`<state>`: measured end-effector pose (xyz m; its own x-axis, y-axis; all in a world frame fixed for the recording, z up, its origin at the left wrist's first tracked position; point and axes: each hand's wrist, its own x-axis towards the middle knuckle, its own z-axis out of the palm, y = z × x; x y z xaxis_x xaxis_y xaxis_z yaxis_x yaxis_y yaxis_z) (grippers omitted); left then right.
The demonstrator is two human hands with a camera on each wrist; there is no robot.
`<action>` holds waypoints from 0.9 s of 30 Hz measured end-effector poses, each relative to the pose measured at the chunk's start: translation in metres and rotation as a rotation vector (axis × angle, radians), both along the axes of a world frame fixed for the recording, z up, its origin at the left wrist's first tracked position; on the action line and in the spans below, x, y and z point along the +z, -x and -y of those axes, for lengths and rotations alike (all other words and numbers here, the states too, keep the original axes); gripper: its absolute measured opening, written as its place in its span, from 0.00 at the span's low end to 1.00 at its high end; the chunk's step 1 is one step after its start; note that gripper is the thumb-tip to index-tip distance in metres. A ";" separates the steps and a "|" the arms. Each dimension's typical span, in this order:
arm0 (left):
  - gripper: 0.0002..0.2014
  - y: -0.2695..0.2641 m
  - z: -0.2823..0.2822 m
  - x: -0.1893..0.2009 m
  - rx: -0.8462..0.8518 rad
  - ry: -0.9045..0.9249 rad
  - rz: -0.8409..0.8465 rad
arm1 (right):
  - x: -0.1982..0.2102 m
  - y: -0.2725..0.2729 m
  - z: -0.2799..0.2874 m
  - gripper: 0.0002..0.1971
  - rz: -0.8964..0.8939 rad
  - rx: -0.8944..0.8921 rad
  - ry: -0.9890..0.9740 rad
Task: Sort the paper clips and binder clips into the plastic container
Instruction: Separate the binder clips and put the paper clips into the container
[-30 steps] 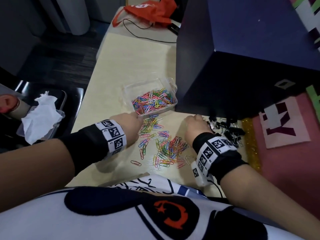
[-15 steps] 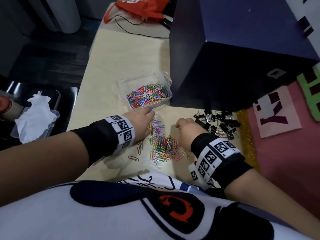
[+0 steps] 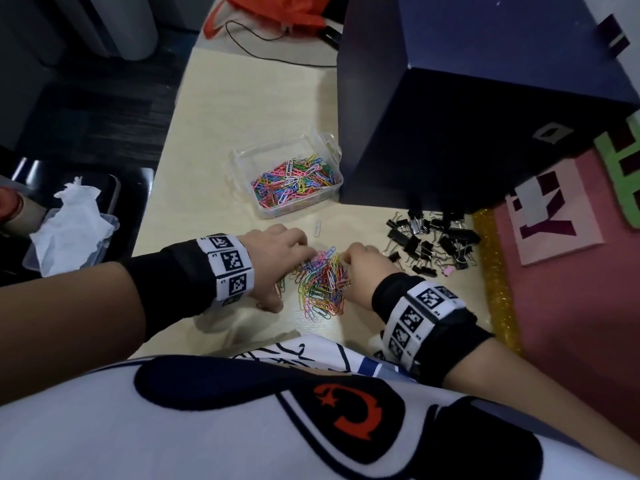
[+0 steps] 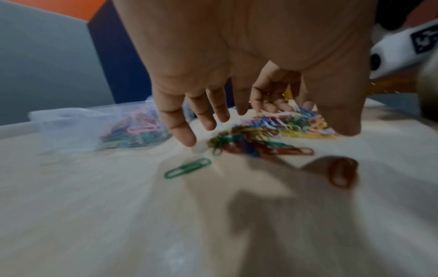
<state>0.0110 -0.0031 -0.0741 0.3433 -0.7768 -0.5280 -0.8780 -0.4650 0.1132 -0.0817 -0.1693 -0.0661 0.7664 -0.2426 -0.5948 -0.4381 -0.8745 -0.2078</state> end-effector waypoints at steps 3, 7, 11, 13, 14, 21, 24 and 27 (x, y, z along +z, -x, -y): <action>0.52 -0.008 -0.007 0.004 0.126 -0.036 0.046 | 0.017 -0.003 0.013 0.23 -0.117 0.093 0.178; 0.45 -0.011 -0.013 0.003 0.278 -0.144 0.068 | 0.018 0.001 0.015 0.21 -0.248 0.215 0.291; 0.46 0.005 -0.009 -0.006 0.260 -0.083 -0.046 | 0.001 -0.002 -0.001 0.19 -0.139 0.125 0.126; 0.46 0.012 -0.004 -0.007 0.258 -0.058 -0.105 | -0.006 -0.008 -0.002 0.19 -0.083 0.086 0.062; 0.47 0.012 -0.003 -0.006 0.260 -0.052 -0.112 | -0.007 -0.011 0.000 0.19 -0.068 0.080 0.048; 0.51 0.011 -0.011 -0.002 0.183 -0.209 0.068 | -0.002 -0.025 0.008 0.44 0.148 0.268 -0.066; 0.44 0.010 -0.008 -0.005 0.200 -0.135 0.040 | -0.007 -0.015 -0.001 0.56 0.065 0.517 0.001; 0.31 0.003 -0.002 -0.006 0.233 -0.075 -0.031 | -0.013 -0.006 -0.005 0.44 0.134 0.538 0.043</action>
